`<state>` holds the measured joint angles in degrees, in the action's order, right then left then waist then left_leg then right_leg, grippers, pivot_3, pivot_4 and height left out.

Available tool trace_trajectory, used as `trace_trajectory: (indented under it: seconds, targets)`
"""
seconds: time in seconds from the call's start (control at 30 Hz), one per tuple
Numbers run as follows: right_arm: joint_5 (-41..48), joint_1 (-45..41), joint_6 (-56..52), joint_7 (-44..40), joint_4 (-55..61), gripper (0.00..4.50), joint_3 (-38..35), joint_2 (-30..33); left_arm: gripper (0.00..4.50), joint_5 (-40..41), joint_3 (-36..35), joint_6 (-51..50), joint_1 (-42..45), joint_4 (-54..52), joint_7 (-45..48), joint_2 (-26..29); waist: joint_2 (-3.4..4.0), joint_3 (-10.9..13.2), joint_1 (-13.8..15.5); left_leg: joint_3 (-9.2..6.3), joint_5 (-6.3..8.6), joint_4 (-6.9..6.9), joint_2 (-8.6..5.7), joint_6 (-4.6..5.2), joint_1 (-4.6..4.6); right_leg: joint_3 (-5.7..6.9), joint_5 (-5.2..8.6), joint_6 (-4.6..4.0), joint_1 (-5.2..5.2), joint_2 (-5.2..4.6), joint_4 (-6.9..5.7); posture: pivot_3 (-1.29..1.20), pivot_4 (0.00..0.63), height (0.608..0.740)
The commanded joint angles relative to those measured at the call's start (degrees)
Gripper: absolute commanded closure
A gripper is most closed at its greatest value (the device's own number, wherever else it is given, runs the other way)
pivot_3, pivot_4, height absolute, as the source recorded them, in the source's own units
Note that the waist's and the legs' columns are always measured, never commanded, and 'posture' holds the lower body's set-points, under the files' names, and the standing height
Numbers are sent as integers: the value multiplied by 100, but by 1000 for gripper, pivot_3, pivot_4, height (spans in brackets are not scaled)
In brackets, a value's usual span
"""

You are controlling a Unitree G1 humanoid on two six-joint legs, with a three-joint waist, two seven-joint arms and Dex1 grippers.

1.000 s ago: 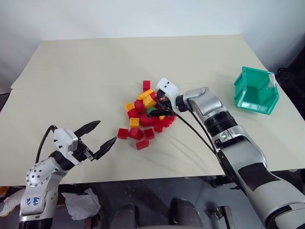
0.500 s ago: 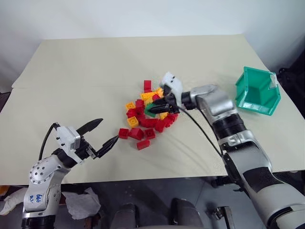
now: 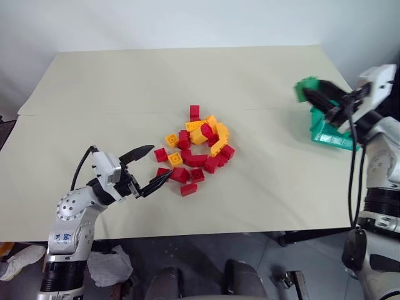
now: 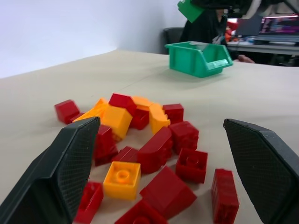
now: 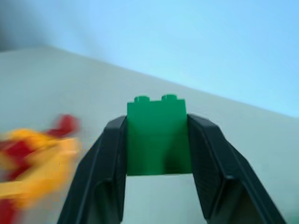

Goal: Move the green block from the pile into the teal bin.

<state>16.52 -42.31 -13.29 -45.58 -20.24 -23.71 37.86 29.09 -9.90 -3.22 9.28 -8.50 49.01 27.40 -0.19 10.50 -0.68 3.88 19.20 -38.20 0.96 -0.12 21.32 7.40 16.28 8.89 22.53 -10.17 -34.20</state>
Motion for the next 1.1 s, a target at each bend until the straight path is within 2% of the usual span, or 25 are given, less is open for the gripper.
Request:
trace_trajectory:
  seconds: [0.03,0.2,0.47,0.5,0.53,0.57,0.73,0.77,0.83,0.93,1.0,1.1]
  targets:
    - [-466,-208,636,787,-906,3044,-96,408,0,116,64,-13,171,-17,118,-23,0,0,-2,0,0,0,0,0,1,0,0,0,0,0,2,0,150,740]
    - [-925,-772,1024,1406,-2547,3044,253,702,0,135,157,-55,370,65,278,-51,1,0,-74,2,-1,-1,1,2,1,-1,0,0,-1,0,2,0,150,740]
    - [-1099,-1427,1473,1574,-4133,3044,557,774,0,161,242,-140,496,-102,407,-61,4,2,-101,2,-2,4,2,2,3,0,0,0,-1,0,10,0,150,740]
    - [-1112,-1481,1513,1588,-4238,2309,582,781,0,156,240,-144,500,-99,408,-65,4,2,-101,2,-2,3,2,2,3,0,0,0,-2,0,10,0,150,740]
    - [-1117,-1528,1533,1586,-4324,2085,596,791,0,154,236,-144,490,-109,407,-68,4,2,-100,2,-2,2,2,2,3,0,0,0,-2,0,10,0,150,740]
    - [-1110,-1586,1585,1606,-4396,1654,586,805,0,148,225,-141,469,-117,398,-65,4,2,-99,1,-2,2,2,2,3,0,0,0,-2,0,10,0,150,740]
    - [-1055,-1691,1869,1436,-4477,63,563,906,0,135,111,-124,304,-142,335,-33,5,3,-86,-1,-2,1,2,2,5,0,0,0,-3,-1,11,0,150,740]
    - [-1030,-1682,1910,1365,-4465,25,554,918,0,130,90,-117,288,-124,335,-25,5,3,-82,-2,-2,1,1,2,6,2,0,0,-3,-1,11,0,150,740]
    - [-895,-1589,2155,995,-4304,25,506,921,0,105,32,-119,242,-86,323,13,5,3,-85,-3,-2,0,1,2,7,3,0,0,-3,-1,11,0,150,740]
    - [-388,-1307,2360,-19,-3598,25,373,786,0,39,-67,-118,145,-37,303,120,7,4,-92,-3,-2,1,2,2,7,3,0,0,-3,0,12,0,150,740]
    - [268,-627,2068,-1017,-2257,25,408,611,0,-94,-202,-26,-7,23,279,271,7,3,-100,-4,-2,2,4,2,6,4,0,0,-3,1,12,0,150,740]
    - [1006,520,1618,-1959,-413,25,567,487,0,-222,-438,60,-253,127,256,511,7,3,-78,-10,0,5,14,0,3,8,0,0,-5,9,11,0,150,740]
